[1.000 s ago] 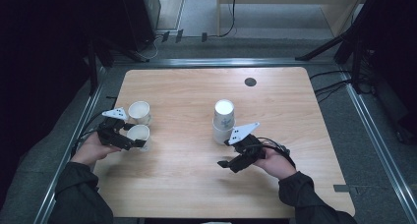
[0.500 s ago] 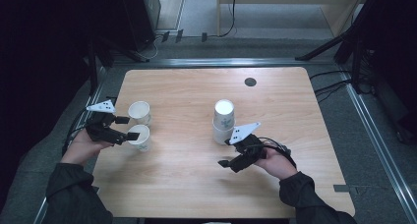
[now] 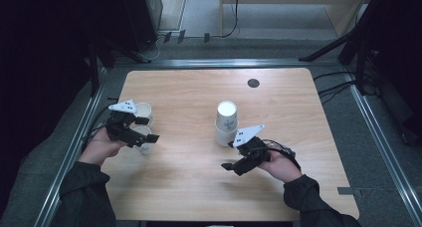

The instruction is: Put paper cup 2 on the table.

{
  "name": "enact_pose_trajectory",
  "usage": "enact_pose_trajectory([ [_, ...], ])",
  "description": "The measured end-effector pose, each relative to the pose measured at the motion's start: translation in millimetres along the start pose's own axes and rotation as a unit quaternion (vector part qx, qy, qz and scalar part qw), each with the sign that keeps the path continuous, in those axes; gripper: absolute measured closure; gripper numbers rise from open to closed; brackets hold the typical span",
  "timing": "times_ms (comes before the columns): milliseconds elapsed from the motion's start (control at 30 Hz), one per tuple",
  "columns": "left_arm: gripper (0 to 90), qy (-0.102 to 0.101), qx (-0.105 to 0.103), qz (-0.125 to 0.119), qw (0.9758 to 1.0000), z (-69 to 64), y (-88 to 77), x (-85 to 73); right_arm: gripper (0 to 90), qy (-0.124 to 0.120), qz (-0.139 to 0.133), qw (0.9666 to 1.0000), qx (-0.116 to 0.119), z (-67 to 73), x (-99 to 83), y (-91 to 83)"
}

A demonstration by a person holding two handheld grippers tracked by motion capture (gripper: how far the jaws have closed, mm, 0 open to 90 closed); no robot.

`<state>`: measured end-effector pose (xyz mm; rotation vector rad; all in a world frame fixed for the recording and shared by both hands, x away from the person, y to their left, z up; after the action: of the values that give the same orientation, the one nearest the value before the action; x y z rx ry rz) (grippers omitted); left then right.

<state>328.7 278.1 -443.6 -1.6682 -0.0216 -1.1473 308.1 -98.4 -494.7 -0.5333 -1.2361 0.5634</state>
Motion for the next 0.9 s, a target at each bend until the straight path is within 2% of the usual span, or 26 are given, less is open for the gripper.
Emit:
enact_pose_trajectory([
  [167,13.3,0.005,-0.008,-0.004,0.9999,-13.1,7.1,9.1,22.2,-0.002,0.002,1.0,-0.002,1.1,-0.2,-0.6],
  [333,13.3,0.02,-0.008,-0.007,0.9997,-26.9,14.3,16.0,22.2,-0.006,0.001,1.0,-0.004,1.5,-0.5,-1.9],
  [433,13.3,0.014,-0.021,-0.017,0.9996,-35.1,18.0,18.2,22.2,-0.004,0.002,1.0,-0.004,2.3,-1.0,-2.7],
  [567,13.3,0.017,-0.018,-0.024,0.9994,-47.9,23.5,19.0,22.2,-0.006,0.005,0.9999,-0.007,3.7,-1.7,-3.5],
  [900,13.3,0.061,-0.033,-0.014,0.9975,-87.9,44.7,22.3,22.2,-0.004,0.006,0.9999,-0.011,5.8,-2.6,-4.9],
])
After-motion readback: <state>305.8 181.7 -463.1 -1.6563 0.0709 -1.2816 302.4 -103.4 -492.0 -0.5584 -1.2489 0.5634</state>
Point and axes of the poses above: each handheld gripper's, and its own axes: y roughly forward along the jaws, x roughly out of its top, z roughly to its left, the point moved 1 cm from there along y, roughly forward along the jaws, and after that the axes turned 15 degrees about x, right-handed, at the moved point
